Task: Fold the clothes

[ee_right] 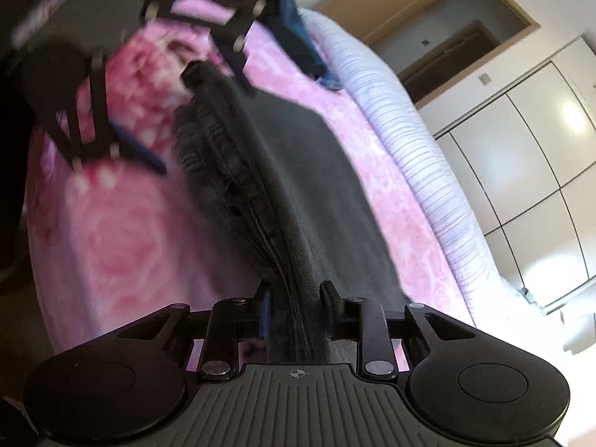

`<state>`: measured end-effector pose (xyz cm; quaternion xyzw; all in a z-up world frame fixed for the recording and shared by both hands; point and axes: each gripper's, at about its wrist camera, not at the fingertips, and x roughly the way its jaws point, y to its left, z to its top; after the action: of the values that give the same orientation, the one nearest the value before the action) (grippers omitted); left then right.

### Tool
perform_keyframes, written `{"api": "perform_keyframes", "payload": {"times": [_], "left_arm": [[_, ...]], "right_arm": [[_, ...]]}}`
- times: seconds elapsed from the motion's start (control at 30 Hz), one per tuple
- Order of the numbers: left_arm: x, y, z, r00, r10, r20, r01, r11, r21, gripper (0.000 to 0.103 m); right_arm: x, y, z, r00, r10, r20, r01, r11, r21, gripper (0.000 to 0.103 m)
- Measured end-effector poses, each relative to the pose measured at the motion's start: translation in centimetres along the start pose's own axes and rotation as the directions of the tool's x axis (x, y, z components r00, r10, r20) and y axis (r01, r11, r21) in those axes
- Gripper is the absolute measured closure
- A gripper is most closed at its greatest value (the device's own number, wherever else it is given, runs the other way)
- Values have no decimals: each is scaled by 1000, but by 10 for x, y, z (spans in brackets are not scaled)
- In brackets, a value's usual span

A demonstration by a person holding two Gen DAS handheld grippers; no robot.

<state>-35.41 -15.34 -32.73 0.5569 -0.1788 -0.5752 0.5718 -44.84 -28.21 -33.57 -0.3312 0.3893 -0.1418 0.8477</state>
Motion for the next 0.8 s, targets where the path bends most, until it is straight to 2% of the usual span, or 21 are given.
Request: {"api": "perform_keyframes", "payload": {"times": [0.07,0.1,0.17,0.23,0.3,0.33,0.37,0.5,0.57,0.63,0.7,0.73,0.8], "left_arm": [[15,-1,4,999,43,-25,-42,999,30,24],[20,2,5,999,28,-36,-28,1000,15,26],[30,8,5,998,-11,-55,9,1000,-23,45],[36,12,5,997,-39,-62,36,998,-51,54],[37,12,3,997,-53,-57,49,997,-66,57],[38,13,3,997,-57,-55,53,996,-74,57],[39,14,2,997,-60,-53,56,995,-82,56],[42,18,3,996,-72,-54,66,993,-98,55],[43,17,4,997,-64,-53,60,994,-91,53],[41,13,5,998,-48,-49,44,997,-70,50],[39,10,4,998,-35,-44,33,999,-38,50],[39,8,4,999,-32,-43,31,999,-22,48],[38,6,4,999,-27,-42,28,1000,11,47]], "right_arm": [[-6,-7,2,1000,3,11,-3,1000,13,77],[-7,-7,2,1000,8,12,-8,1000,17,77],[-9,-4,1,1000,23,12,-23,999,24,77],[-8,7,-4,999,36,11,-36,999,19,76],[-6,23,-11,1000,21,8,-21,1000,-12,63],[-4,33,-13,1000,8,4,-7,999,-37,48],[-2,42,-15,1000,-3,7,4,998,-63,43],[17,46,-15,996,-84,28,86,990,-110,43],[30,37,-15,985,-173,-21,168,973,-157,44],[33,29,-22,985,-170,-37,161,971,-178,44],[32,29,-25,985,-166,-41,155,968,-196,53],[31,33,-26,985,-165,-41,153,965,-212,63],[28,41,-26,986,-164,-40,149,958,-245,70]]}}
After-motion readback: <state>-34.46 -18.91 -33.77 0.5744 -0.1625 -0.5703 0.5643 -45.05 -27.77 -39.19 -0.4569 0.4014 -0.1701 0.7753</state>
